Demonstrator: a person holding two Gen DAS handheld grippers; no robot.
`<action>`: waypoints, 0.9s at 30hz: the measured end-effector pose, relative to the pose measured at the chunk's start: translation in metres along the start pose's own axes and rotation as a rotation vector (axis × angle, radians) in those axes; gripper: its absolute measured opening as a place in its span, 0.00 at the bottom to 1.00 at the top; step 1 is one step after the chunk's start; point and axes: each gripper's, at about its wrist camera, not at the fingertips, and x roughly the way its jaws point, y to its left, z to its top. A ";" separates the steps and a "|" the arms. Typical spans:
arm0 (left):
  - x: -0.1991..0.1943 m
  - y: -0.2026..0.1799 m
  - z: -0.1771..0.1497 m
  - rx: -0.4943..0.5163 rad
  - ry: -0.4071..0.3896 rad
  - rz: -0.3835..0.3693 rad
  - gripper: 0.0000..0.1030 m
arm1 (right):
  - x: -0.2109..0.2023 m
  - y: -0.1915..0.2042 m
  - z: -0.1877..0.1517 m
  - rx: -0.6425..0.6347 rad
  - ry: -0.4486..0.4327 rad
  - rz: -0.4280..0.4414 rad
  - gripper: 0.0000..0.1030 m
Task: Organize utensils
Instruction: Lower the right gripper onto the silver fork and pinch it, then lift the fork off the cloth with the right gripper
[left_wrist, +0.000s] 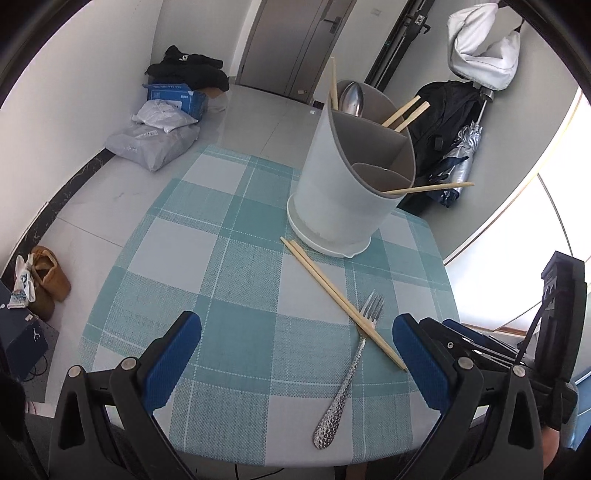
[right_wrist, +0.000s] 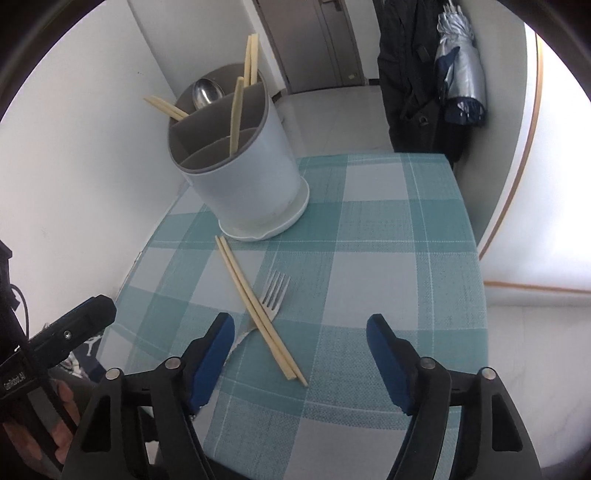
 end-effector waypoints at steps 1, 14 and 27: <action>0.001 0.002 0.001 -0.014 0.007 -0.002 0.99 | 0.005 -0.001 0.002 0.013 0.016 0.006 0.65; 0.006 0.019 0.011 -0.089 0.042 -0.029 0.99 | 0.057 -0.001 0.027 0.096 0.102 0.109 0.38; 0.013 0.029 0.016 -0.141 0.064 -0.034 0.99 | 0.065 0.006 0.032 0.080 0.080 0.092 0.09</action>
